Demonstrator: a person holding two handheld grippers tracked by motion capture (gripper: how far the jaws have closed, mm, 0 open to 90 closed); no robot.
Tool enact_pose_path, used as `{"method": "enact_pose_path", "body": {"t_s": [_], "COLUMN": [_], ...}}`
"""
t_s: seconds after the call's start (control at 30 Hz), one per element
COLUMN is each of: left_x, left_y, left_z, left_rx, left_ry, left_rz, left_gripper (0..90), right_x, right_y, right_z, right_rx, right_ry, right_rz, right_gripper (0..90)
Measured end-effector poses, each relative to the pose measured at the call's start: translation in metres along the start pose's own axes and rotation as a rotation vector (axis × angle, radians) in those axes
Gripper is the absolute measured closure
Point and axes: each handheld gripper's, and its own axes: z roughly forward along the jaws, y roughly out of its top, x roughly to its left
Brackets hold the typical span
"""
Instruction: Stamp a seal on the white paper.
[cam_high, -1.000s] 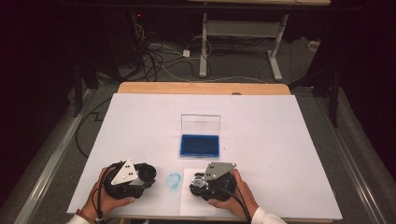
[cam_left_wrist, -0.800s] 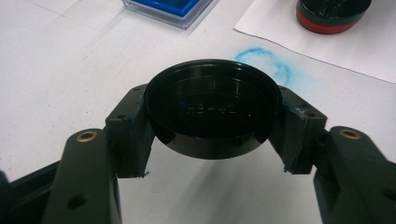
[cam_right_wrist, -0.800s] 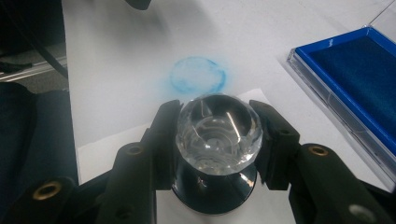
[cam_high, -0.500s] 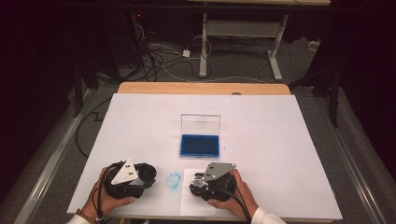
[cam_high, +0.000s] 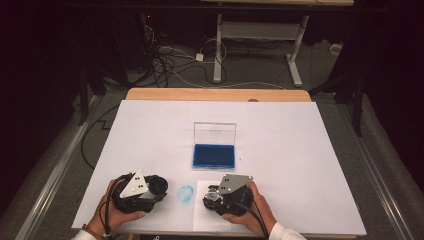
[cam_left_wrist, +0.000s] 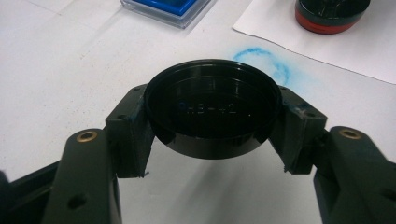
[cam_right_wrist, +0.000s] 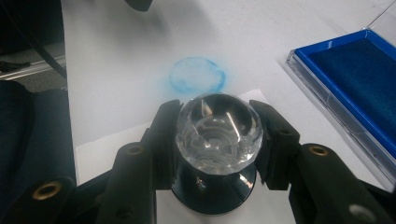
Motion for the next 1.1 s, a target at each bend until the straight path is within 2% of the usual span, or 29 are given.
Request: {"method": "enact_pose_path", "body": {"t_s": [0.47, 0.9, 1.1], "left_x": [0.000, 0.001, 0.001], "left_y": [-0.001, 0.000, 0.000], "left_z": [0.000, 0.000, 0.000], "left_rx": [0.001, -0.002, -0.003], "left_ry": [-0.001, 0.000, 0.001], "left_rz": [-0.001, 0.001, -0.001], "left_gripper": [36.6, 36.5, 36.5], "right_x": [-0.001, -0.001, -0.003], "right_y": [-0.001, 0.001, 0.007], "right_z": [0.000, -0.002, -0.011], "right_rx": [-0.001, 0.004, -0.033], "right_ry": [0.010, -0.004, -0.011], "right_rz": [0.003, -0.001, 0.004], "right_gripper": [56.7, 56.7, 56.7]}}
